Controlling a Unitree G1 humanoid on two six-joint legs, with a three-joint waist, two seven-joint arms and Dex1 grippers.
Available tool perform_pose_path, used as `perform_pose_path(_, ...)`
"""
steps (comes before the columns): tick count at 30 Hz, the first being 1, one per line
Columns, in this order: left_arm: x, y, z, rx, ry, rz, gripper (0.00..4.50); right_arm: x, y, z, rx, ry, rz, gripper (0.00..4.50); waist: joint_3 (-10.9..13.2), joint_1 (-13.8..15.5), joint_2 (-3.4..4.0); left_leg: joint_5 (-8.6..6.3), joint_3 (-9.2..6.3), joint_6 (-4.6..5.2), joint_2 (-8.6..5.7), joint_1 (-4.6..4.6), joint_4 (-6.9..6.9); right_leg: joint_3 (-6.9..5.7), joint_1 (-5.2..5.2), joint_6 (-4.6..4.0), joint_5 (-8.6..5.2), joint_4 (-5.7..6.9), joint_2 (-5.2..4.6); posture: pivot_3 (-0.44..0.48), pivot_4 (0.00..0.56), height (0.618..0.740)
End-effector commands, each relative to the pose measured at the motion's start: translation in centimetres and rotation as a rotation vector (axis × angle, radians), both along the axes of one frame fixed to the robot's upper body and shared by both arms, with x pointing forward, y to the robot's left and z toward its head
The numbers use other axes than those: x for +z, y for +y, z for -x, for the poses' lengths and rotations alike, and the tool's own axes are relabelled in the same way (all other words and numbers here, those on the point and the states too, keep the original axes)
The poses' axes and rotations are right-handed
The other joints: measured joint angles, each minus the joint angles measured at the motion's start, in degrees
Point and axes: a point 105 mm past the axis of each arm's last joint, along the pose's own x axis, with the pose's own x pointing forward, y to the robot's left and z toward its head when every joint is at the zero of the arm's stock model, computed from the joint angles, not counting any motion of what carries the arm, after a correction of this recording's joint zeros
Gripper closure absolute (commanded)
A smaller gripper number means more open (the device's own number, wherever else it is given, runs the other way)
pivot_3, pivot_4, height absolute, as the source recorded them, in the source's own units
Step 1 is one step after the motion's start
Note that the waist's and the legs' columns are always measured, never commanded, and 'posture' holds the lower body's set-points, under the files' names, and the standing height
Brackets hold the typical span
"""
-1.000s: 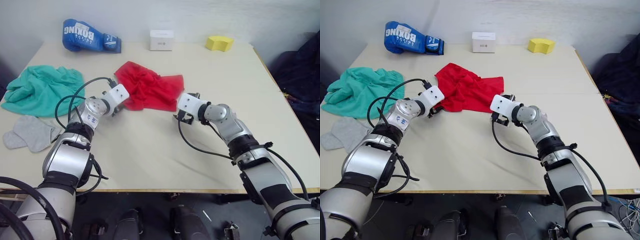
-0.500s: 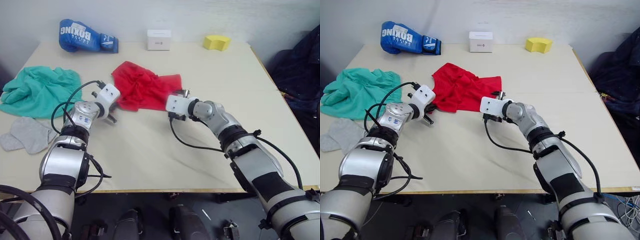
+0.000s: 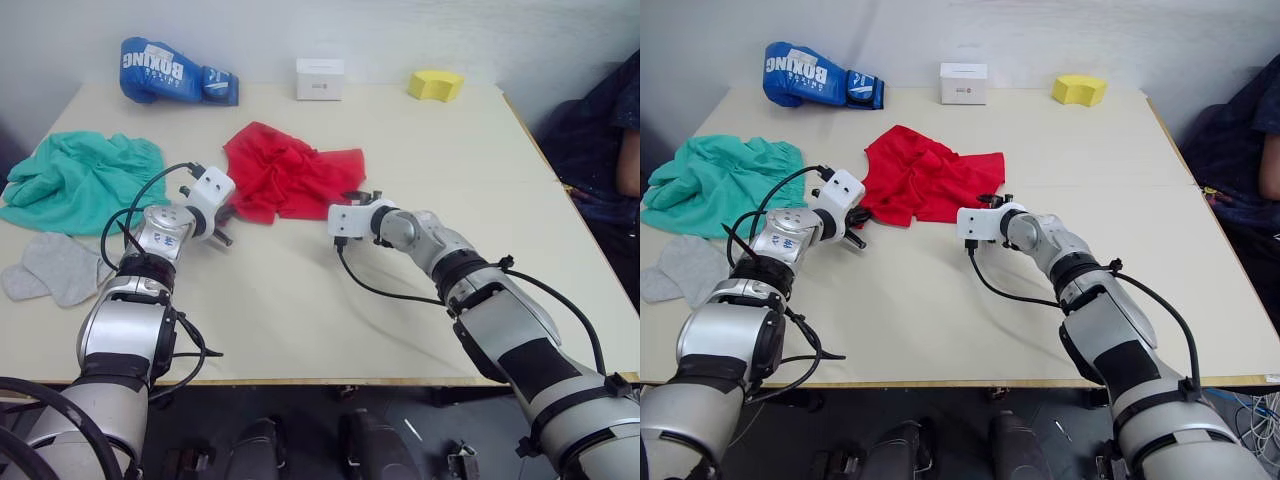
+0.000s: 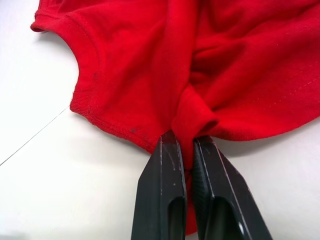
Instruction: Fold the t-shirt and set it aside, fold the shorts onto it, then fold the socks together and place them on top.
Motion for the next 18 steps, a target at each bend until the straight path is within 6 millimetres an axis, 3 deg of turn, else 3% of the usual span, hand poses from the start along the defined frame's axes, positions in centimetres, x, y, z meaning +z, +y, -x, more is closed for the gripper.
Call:
perform_pose_path(1, 0.3, 0.6, 0.1, 0.008, -0.001, 0.003, 4.50, 0.2, 0.2, 0.0, 0.002, -0.001, -0.019, 3.68, 0.0, 0.0, 0.00, 0.00, 0.00, 0.00, 0.00, 0.00, 0.00, 0.00, 0.00, 0.00, 0.00, -0.01, 0.00, 0.000, 0.150, 0.740)
perform_pose_path(3, 0.2, 0.6, 0.2, 0.008, 0.001, 0.005, 4.50, 0.1, 0.2, 0.0, -0.001, 0.006, -0.020, 4.41, 0.0, 0.0, 0.00, 0.00, 0.00, 0.00, 0.00, 0.00, 0.00, 0.00, 0.00, 0.00, 0.00, -0.01, 0.00, 0.000, 0.150, 0.740)
perform_pose_path(4, 0.1, 0.6, 0.2, 0.009, 0.003, 0.007, 4.50, 0.1, 0.2, 0.0, -0.001, 0.007, -0.020, 4.46, 0.0, 0.0, 0.00, 0.00, 0.00, 0.00, 0.00, 0.00, 0.00, 0.00, 0.00, 0.00, 0.00, -0.01, 0.00, 0.000, 0.150, 0.740)
perform_pose_path(12, 0.4, 1.0, 0.5, -0.005, -0.010, 0.031, 4.50, 0.8, -0.2, 0.2, 0.030, -0.030, -0.033, 4.46, 0.0, -0.1, 0.00, 0.00, 0.00, 0.00, 0.00, 0.00, -0.01, 0.00, 0.00, 0.00, 0.00, -0.01, 0.00, 0.000, 0.150, 0.740)
perform_pose_path(15, 1.6, 0.5, 0.9, -0.086, -0.043, 0.063, 4.50, 1.5, -1.0, 0.5, 0.067, -0.043, -0.049, 4.46, 0.0, 0.0, 0.00, 0.00, 0.00, -0.01, 0.00, -0.01, -0.03, 0.00, 0.00, 0.00, 0.00, 0.00, 0.00, 0.000, 0.150, 0.740)
perform_pose_path(18, 2.7, 1.4, 2.9, -0.200, -0.057, 0.078, 4.50, 2.6, -3.4, 1.4, 0.100, -0.042, -0.086, 4.46, 0.0, 0.0, 0.00, -0.01, 0.00, -0.01, 0.00, -0.07, -0.07, 0.00, -0.01, 0.00, 0.00, 0.01, 0.00, 0.000, 0.150, 0.740)
